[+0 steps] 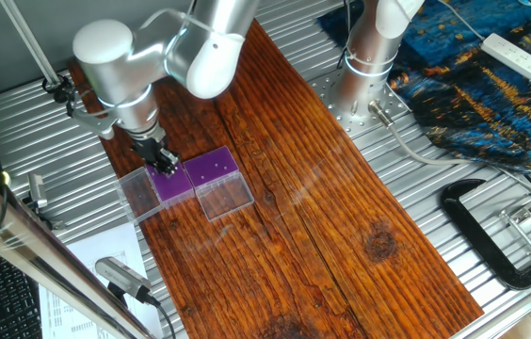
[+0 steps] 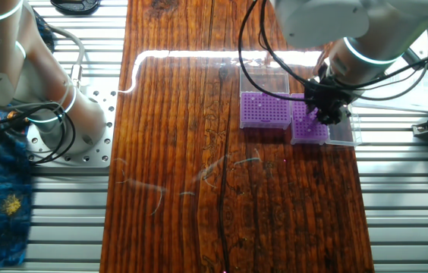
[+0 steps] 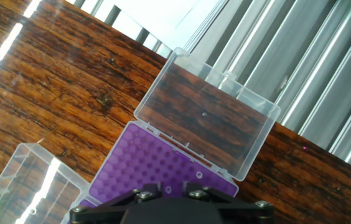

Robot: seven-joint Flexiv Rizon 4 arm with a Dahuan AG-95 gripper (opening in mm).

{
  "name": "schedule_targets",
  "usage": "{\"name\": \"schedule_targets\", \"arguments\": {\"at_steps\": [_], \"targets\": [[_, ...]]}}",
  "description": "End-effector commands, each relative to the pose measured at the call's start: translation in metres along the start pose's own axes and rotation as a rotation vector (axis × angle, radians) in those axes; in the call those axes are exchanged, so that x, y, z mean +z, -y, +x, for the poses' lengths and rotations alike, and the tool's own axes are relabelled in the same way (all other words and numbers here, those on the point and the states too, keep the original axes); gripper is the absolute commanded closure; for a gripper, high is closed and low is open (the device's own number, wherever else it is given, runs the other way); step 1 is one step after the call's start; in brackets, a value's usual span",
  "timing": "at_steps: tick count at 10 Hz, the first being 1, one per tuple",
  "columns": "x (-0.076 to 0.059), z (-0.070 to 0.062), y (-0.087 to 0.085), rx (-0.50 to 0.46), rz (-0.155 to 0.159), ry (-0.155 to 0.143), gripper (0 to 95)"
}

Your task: Transfer all small pipette tips from one holder to another

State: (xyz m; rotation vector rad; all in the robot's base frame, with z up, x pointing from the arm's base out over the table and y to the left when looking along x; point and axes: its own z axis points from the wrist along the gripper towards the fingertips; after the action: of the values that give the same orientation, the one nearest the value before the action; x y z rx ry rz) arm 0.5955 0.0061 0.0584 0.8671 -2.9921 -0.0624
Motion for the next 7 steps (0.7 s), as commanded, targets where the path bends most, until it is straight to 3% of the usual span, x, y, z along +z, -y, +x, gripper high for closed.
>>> {"name": "schedule_targets", "arguments": {"at_steps": [1,4,5,7], "targets": [[0.0031,-0.0008,0.0004,0.004,0.006,-0.001,76.0],[0.0044,-0.0009,0.0004,0.002,0.006,0.0,76.0],[0.0047,-0.0013,-0.0004,0.005,0.007,0.0,95.0],[0.0051,-0.0017,-0.0014,0.01,0.007,0.0,95.0]]}}
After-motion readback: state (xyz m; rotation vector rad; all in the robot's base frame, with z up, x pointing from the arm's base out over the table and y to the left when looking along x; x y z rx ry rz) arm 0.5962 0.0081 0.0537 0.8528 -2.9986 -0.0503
